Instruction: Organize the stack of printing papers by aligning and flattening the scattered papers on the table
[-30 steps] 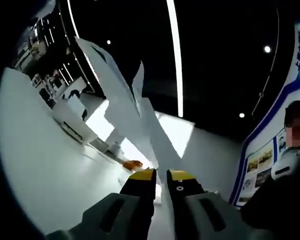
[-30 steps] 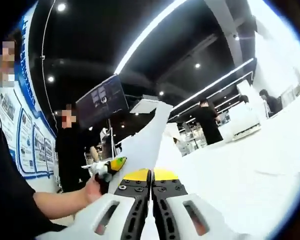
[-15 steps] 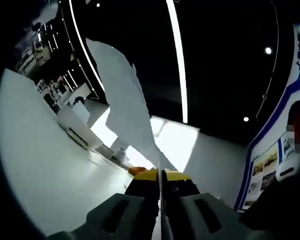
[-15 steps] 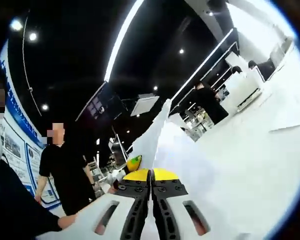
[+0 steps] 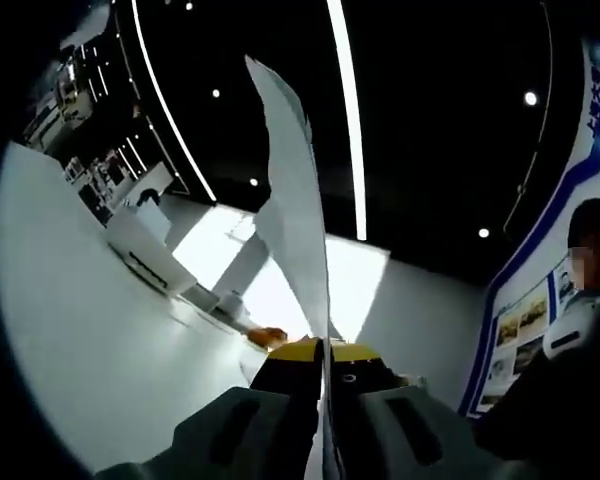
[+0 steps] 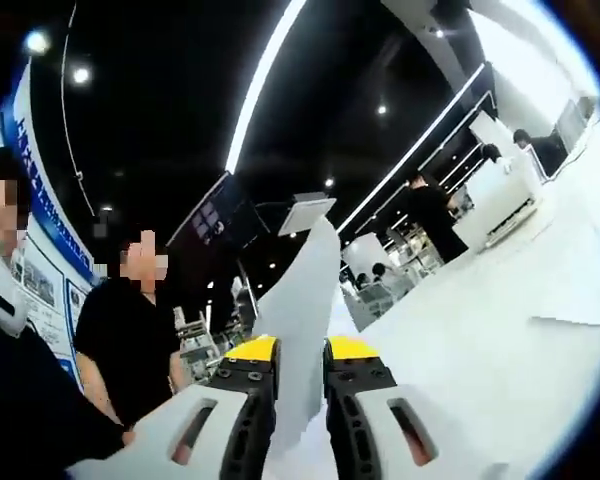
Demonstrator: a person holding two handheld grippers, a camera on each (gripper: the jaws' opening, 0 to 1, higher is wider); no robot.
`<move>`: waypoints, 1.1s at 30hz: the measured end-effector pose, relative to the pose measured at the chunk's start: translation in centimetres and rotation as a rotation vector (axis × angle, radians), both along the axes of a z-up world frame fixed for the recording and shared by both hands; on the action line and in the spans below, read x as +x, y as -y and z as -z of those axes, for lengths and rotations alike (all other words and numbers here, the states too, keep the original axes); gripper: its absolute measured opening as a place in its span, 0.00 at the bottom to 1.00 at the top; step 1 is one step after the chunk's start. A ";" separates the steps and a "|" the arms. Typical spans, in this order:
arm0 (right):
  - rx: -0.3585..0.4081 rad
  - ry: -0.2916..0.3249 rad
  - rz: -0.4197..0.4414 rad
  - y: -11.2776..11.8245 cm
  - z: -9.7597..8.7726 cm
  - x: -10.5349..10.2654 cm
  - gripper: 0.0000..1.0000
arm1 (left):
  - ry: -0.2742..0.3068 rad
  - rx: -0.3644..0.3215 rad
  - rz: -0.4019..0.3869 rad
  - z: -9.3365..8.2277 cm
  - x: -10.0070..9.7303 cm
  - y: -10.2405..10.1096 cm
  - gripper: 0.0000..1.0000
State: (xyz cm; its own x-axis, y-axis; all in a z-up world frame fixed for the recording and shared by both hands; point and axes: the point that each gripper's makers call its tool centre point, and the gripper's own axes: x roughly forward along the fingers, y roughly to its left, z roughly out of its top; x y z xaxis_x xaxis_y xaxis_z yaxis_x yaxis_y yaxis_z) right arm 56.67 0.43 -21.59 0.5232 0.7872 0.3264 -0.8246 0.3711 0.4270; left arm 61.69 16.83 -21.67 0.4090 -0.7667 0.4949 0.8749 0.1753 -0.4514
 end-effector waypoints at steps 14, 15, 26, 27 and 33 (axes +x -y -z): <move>-0.197 0.041 -0.191 -0.6 -2.2 2.1 0.13 | 0.035 0.135 0.114 1.3 -1.6 2.9 0.06; -0.203 0.041 -0.191 -0.7 -2.2 2.3 0.12 | 0.039 0.143 0.118 1.4 -1.7 3.1 0.06; -0.245 0.005 -0.223 -1.0 -0.9 3.5 0.02 | 0.054 0.154 0.137 1.6 -2.0 3.3 0.06; -0.256 0.004 -0.231 -1.1 -0.8 3.4 0.00 | 0.058 0.159 0.134 1.6 -2.1 3.4 0.06; -0.264 0.028 -0.192 -1.4 -1.1 4.2 0.00 | 0.041 0.154 0.094 1.7 -1.3 3.0 0.08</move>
